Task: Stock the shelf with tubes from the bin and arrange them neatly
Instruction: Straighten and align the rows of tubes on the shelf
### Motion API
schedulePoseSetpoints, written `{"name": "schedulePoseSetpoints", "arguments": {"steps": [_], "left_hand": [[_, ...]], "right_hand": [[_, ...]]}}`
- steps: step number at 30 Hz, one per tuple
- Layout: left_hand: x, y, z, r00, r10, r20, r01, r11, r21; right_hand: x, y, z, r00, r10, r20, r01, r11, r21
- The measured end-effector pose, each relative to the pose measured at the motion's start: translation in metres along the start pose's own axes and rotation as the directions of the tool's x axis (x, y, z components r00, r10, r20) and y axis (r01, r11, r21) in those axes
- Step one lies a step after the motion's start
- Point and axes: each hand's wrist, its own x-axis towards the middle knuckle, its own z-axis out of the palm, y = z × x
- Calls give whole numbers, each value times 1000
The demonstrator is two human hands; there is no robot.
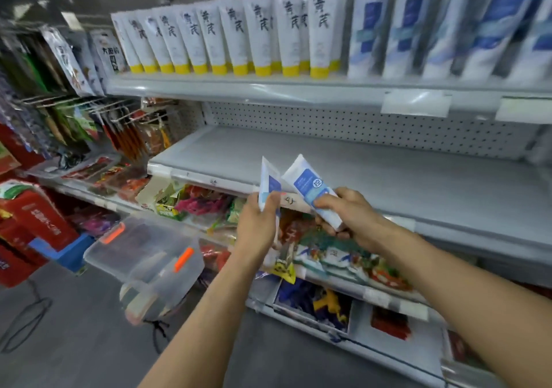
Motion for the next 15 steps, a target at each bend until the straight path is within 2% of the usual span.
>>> {"name": "schedulePoseSetpoints", "arguments": {"steps": [3, 10, 15], "left_hand": [[-33, 36, 45, 997, 45, 57, -39, 994, -101], [-83, 112, 122, 972, 170, 164, -142, 976, -167], [-96, 157, 158, 938, 262, 228, -208, 950, -234]], "right_hand": [[-40, -11, -57, 998, -42, -39, 43, 999, 24], [-105, -34, -157, 982, -82, -167, 89, 995, 34], [-129, -48, -205, 964, -176, -199, 195, 977, 84]]}}
